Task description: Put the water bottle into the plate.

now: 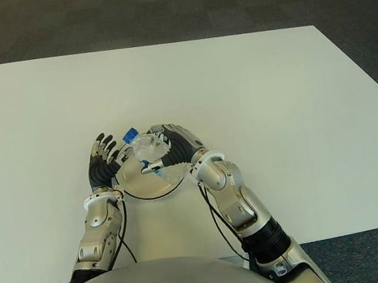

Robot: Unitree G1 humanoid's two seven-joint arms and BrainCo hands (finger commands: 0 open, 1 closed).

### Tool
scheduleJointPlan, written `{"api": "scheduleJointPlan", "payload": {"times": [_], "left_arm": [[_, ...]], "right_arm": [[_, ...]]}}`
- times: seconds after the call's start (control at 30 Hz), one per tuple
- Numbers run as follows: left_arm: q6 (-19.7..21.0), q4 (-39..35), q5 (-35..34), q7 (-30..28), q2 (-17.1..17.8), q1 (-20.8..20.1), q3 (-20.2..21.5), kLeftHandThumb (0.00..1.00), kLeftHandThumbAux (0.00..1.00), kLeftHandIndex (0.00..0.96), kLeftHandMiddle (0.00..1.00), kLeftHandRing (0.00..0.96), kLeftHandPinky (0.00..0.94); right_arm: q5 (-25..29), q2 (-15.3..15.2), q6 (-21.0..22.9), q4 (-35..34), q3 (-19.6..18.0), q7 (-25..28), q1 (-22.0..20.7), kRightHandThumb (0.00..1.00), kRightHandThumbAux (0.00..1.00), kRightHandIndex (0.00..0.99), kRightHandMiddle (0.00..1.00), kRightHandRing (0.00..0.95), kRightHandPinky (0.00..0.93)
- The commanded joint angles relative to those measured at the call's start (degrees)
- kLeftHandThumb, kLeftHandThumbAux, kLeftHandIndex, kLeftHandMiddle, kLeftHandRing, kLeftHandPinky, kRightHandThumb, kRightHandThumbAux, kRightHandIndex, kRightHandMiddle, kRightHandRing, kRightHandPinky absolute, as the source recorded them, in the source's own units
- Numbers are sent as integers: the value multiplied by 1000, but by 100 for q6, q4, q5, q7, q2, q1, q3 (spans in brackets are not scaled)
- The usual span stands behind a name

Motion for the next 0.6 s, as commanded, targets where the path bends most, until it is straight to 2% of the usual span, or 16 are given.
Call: {"api": "scheduleJointPlan", "payload": {"times": [0.03,0.4,0.5,0.6], "left_arm": [[-22,111,24,49,-461,-139,37,0,913,105,150,141,170],[-9,130,-16,29,-468,-158,44,0,926,110,148,138,162],[-16,130,-22,31,-468,-157,53,0,929,112,147,136,162],[-49,141,-13,44,-478,-152,61,0,930,112,148,138,168]], "right_arm": [[115,-6,-150,72,-60,-19,33,947,668,353,489,580,752],[47,7,-243,358,-33,-40,-51,948,665,363,482,564,715],[85,99,-294,882,-12,-53,-315,948,665,364,481,560,710],[158,259,-364,1702,-34,-62,-776,948,666,360,483,564,720]]}}
